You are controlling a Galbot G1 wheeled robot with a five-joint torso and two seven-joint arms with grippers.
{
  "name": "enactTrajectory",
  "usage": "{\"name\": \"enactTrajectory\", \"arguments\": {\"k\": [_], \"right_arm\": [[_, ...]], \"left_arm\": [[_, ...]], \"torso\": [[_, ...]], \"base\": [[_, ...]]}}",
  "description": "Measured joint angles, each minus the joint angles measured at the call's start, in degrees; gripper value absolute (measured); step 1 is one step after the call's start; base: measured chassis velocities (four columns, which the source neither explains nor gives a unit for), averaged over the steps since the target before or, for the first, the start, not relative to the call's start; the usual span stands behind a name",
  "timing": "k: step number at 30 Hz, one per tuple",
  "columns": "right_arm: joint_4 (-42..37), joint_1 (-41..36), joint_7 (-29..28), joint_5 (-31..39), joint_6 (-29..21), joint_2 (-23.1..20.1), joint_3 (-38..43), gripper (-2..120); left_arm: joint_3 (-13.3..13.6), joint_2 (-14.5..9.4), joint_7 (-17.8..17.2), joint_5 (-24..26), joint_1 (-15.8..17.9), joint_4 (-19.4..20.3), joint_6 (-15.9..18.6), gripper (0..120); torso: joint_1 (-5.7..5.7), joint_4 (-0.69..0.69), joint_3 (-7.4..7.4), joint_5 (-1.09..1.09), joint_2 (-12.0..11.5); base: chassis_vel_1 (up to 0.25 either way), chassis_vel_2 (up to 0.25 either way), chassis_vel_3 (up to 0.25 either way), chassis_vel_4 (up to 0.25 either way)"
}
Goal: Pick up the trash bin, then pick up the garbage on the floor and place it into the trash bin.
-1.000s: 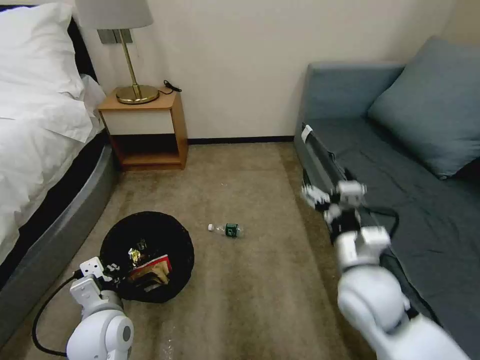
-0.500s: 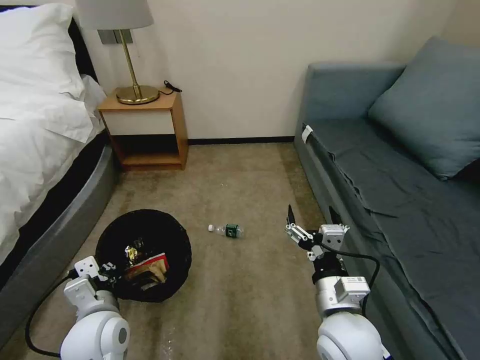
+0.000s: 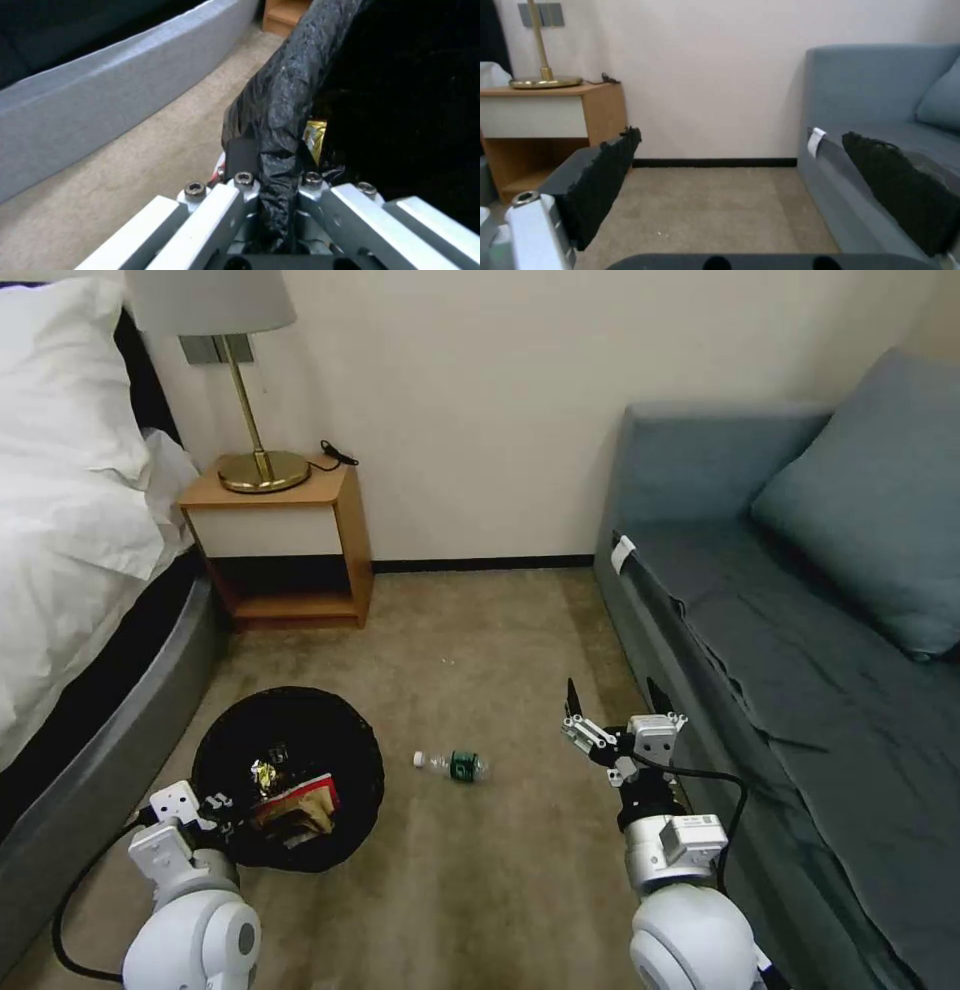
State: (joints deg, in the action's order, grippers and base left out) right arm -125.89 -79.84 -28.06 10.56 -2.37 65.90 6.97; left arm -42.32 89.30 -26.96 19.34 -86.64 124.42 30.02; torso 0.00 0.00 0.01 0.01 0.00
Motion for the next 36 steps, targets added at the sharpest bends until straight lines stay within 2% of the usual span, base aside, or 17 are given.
{"name": "enactTrajectory", "arguments": {"k": [13,20,24,27,28,31,32,36], "right_arm": [[2.0,1.6,0.3,0.4,0.3,-0.5,-1.0,100],[6.3,7.6,4.9,3.7,3.4,-5.5,-4.9,100],[11.6,15.5,9.7,6.9,3.6,-9.4,-9.3,100],[18.8,26.8,16.6,11.7,5.4,-13.1,-18.9,100],[18.8,26.8,16.6,11.7,5.4,-13.1,-18.9,100],[25.2,40.2,23.0,18.0,7.0,-14.7,-31.1,100],[25.2,40.2,23.0,18.0,7.0,-14.7,-31.1,100],[35.8,54.1,30.3,22.2,8.9,-13.8,-48.9,100]], "left_arm": [[0.0,0.1,0.0,0.0,0.7,-0.9,0.0,2],[0.1,0.1,0.0,0.1,1.0,-1.5,-0.1,2],[0.1,-0.1,0.0,0.1,1.0,-1.6,-0.1,2],[0.2,0.0,0.0,0.0,1.0,-1.6,-0.1,2],[0.2,0.0,0.0,0.0,1.0,-1.6,-0.1,2],[0.3,0.3,0.0,-0.2,1.0,-1.7,-0.2,2],[0.3,0.3,0.0,-0.2,1.0,-1.7,-0.2,2],[0.4,0.8,0.0,-0.9,0.8,-1.7,-0.4,2]], "torso": [[0.00,0.00,0.00,0.00,0.0],[0.01,-0.01,0.01,-0.01,0.0],[0.00,-0.01,-0.01,-0.01,0.0],[0.00,-0.02,0.00,0.00,0.0],[0.00,-0.02,0.00,0.00,0.0],[0.00,0.01,-0.01,-0.02,0.0],[0.00,0.01,-0.01,-0.02,0.0],[0.00,0.00,0.00,0.00,0.0]], "base": [[-0.137,0.140,0.138,-0.143],[-0.098,0.113,0.091,-0.103],[0.000,0.000,0.000,0.000],[0.000,0.000,0.000,0.000],[0.000,0.000,0.000,0.000],[0.000,0.000,0.000,0.000],[0.000,0.000,0.000,0.000],[0.000,0.000,0.000,0.000]]}}
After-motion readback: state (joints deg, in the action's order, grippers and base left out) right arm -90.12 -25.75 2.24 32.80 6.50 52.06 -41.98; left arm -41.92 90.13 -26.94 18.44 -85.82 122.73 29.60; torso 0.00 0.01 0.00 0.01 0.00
